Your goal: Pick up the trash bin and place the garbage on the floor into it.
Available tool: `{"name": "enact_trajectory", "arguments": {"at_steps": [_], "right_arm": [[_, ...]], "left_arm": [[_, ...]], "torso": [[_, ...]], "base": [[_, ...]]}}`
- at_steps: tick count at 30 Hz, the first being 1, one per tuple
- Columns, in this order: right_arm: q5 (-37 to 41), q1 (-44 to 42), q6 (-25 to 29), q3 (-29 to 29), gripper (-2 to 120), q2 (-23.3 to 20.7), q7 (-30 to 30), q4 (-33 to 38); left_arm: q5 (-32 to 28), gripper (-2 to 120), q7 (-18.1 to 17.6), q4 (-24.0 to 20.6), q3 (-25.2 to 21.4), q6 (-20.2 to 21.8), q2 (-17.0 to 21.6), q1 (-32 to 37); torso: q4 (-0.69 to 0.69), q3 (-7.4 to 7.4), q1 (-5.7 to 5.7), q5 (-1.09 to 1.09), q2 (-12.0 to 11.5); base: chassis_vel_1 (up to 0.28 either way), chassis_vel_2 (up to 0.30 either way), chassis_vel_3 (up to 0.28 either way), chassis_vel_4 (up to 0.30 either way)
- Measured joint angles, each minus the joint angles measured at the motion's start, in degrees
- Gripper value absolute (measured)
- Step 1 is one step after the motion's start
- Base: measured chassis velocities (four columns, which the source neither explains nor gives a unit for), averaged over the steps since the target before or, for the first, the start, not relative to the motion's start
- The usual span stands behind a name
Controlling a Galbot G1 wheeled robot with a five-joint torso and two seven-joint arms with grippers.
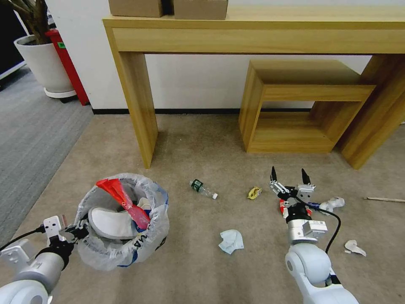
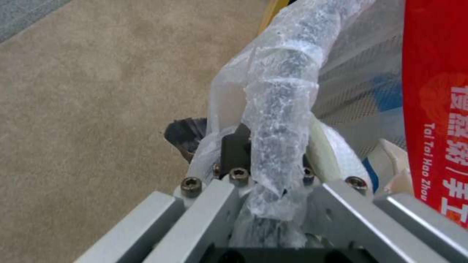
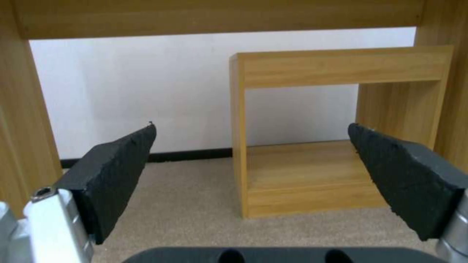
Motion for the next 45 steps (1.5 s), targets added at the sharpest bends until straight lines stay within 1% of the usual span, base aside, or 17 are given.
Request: {"name": "enact_trajectory", "arguments": {"at_steps": [1,3,4,7,8,10,11,14,15,18,19,23,28,34,36,39,45], "right_arm": [[0.74,0.33,-0.26,-0.45,100,-0.07,0.37,-0.09],[5.78,0.92,-3.76,-1.84,100,-0.92,2.36,0.37],[5.78,0.92,-3.76,-1.84,100,-0.92,2.36,0.37],[15.11,1.91,-13.13,-4.64,100,-3.70,9.02,1.99],[15.11,1.91,-13.13,-4.64,100,-3.70,9.02,1.99],[22.09,3.02,-20.28,-7.11,100,-6.11,14.50,2.94],[22.09,3.02,-20.28,-7.11,100,-6.11,14.50,2.94],[35.42,4.45,-29.88,-10.48,100,-8.93,23.98,4.41],[35.42,4.45,-29.88,-10.48,100,-8.93,23.98,4.41],[43.34,5.69,-36.00,-13.22,100,-12.42,29.66,4.62],[43.34,5.69,-36.00,-13.22,100,-12.42,29.66,4.62],[51.83,8.64,-39.97,-17.85,100,-16.27,34.31,3.19],[54.66,10.54,-41.24,-20.46,100,-16.68,35.15,0.92],[56.37,14.67,-43.30,-29.81,100,-14.45,35.08,-6.44],[56.23,15.63,-43.36,-31.80,100,-13.92,34.83,-8.10],[54.19,18.31,-43.27,-36.36,100,-11.75,33.70,-13.64],[51.28,20.38,-42.52,-39.12,100,-8.54,31.60,-18.71]], "left_arm": [[-0.02,1,-0.01,0.04,0.00,0.02,0.05,-0.01],[-0.09,1,-0.03,0.11,-0.08,0.03,0.09,-0.04],[-0.09,1,-0.03,0.11,-0.08,0.03,0.09,-0.04],[-0.09,1,-0.05,0.23,-0.13,0.04,0.06,-0.04],[-0.09,1,-0.05,0.23,-0.13,0.04,0.06,-0.04],[-0.09,1,-0.06,0.38,-0.17,0.04,-0.06,-0.20],[-0.09,1,-0.06,0.38,-0.17,0.04,-0.06,-0.20],[0.04,1,-0.12,0.84,-0.18,0.05,-0.43,-0.55],[0.04,1,-0.12,0.84,-0.18,0.05,-0.43,-0.55],[0.44,1,-0.17,1.36,0.01,0.05,-1.00,-0.93],[0.44,1,-0.17,1.36,0.01,0.05,-1.00,-0.93],[1.36,1,-0.16,2.21,0.26,0.01,-2.05,-1.39],[2.08,1,-0.12,2.64,0.54,-0.11,-2.77,-1.67],[2.94,1,-0.04,3.47,0.62,-0.33,-3.91,-2.10],[2.94,1,-0.03,3.52,0.48,-0.34,-3.94,-2.10],[2.89,1,-0.03,3.80,0.07,-0.52,-3.96,-2.11],[2.62,1,-0.03,4.05,-0.23,-0.84,-3.73,-2.09]], "torso": [[0.00,0.00,0.00,0.00,0.00],[0.00,0.00,0.00,0.00,0.00],[0.00,0.00,0.00,0.00,0.00],[0.00,-0.01,0.00,0.00,0.00],[0.00,-0.01,0.00,0.00,0.00],[0.01,0.00,0.00,0.01,0.00],[0.01,0.00,0.00,0.01,0.00],[0.01,0.00,0.00,0.01,0.00],[0.01,0.00,0.00,0.01,0.00],[0.00,0.00,0.00,0.00,0.00],[0.00,0.00,0.00,0.00,0.00],[0.01,0.00,0.00,0.00,0.00],[0.00,0.00,0.00,0.00,0.00],[0.00,0.00,0.00,0.01,0.00],[0.01,0.00,0.00,0.02,0.00],[0.00,0.00,0.00,0.01,0.00],[0.01,0.00,0.00,0.01,0.00]], "base": [[0.000,0.000,0.000,0.000],[0.000,0.000,0.000,0.000],[0.000,0.000,0.000,0.000],[0.000,0.000,0.000,0.000],[0.000,0.000,0.000,0.000],[0.000,0.000,0.000,0.000],[0.000,0.000,0.000,0.000],[0.000,0.000,0.000,0.000],[0.000,0.000,0.000,0.000],[0.000,0.000,0.000,0.000],[0.000,0.000,0.000,0.000],[0.000,0.000,0.000,0.000],[0.000,0.000,0.000,0.000],[0.000,0.000,0.000,0.000],[0.000,0.000,0.000,0.000],[0.000,0.000,0.000,0.000],[0.000,0.000,0.000,0.000]]}}
